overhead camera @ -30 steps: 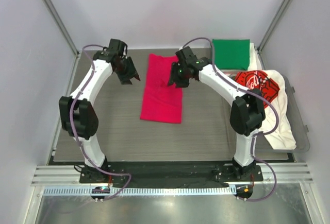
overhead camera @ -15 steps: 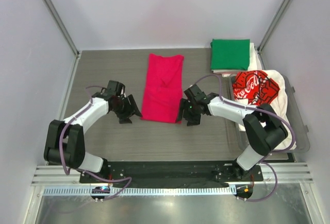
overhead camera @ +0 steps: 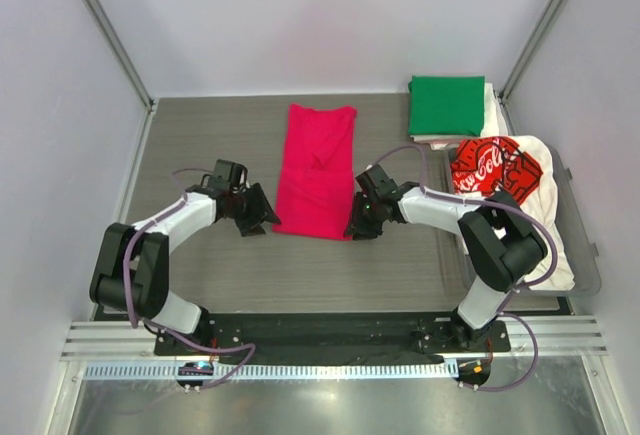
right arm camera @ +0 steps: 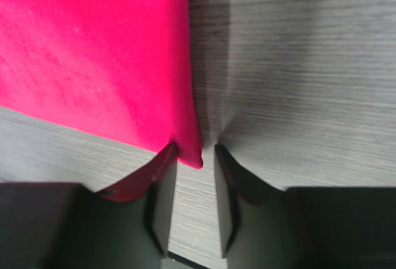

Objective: Fold and stack the t-shirts
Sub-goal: Fold the tshirt

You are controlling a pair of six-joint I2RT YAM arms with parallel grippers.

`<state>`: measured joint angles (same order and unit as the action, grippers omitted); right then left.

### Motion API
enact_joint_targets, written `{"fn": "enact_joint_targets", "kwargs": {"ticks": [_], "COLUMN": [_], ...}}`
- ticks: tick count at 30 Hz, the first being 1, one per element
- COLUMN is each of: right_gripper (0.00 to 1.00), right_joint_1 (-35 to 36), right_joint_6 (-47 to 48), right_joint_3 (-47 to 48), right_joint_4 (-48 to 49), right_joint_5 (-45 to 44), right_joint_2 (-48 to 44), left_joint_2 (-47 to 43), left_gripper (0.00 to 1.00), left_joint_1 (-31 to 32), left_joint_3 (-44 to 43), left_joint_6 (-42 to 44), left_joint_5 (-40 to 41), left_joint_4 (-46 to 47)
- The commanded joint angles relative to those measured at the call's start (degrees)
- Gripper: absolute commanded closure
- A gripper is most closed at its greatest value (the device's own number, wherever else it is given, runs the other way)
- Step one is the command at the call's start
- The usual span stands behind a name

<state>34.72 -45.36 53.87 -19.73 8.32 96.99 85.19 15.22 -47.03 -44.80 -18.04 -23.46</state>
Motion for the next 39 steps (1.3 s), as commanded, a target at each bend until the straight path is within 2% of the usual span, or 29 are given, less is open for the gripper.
{"fn": "enact_joint_targets", "kwargs": {"ticks": [1,4,5,7,14,25,27,29,30,34,39], "right_gripper": [0.66,0.76,0.78,0.8,0.83,0.87,0.97,0.99,0.99,0.99,0.99], "right_joint_1": [-0.35,-0.62,-0.71,-0.97,-1.67,-2.02,-2.02,-2.03,-2.02,-2.02,-1.94], "right_joint_6": [0.36,0.54,0.54,0.54,0.72,0.8,0.8,0.89,0.89,0.46,-0.51], "right_joint_3": [0.1,-0.6,-0.78,-1.04,-1.57,-1.92,-2.01,-2.1,-2.27,-4.64,-9.04], "right_joint_4": [1.62,2.32,2.67,2.94,3.55,3.91,3.99,4.34,4.43,4.7,2.33], "right_joint_5": [-0.85,-0.58,-0.5,-0.14,0.65,1.26,1.26,1.44,1.61,2.76,3.55], "right_joint_2": [1.09,1.27,1.36,1.45,1.62,1.53,1.54,1.45,1.27,-1.97,-11.53], "left_joint_2": [1.56,2.61,2.62,2.88,5.07,6.48,6.57,6.57,6.57,3.15,-10.37], "left_gripper": [0.47,0.51,0.56,0.58,0.61,0.67,0.82,1.0,1.0,1.0,1.0], "left_joint_1": [0.6,1.21,1.47,1.65,2.53,2.53,2.62,2.62,2.71,4.28,11.48], "left_joint_3": [1.14,2.37,2.72,3.51,5.19,5.89,6.07,6.24,6.24,6.59,9.92], "left_joint_6": [-1.08,-1.87,-2.14,-2.75,-4.68,-5.92,-6.0,-6.36,-6.36,-8.02,-13.72], "left_joint_5": [-1.03,-0.68,-0.24,-0.15,1.25,6.08,6.53,6.44,6.09,4.15,7.84], "left_joint_4": [4.56,6.32,6.59,7.81,11.42,11.77,11.95,12.12,12.13,10.9,4.14]}}
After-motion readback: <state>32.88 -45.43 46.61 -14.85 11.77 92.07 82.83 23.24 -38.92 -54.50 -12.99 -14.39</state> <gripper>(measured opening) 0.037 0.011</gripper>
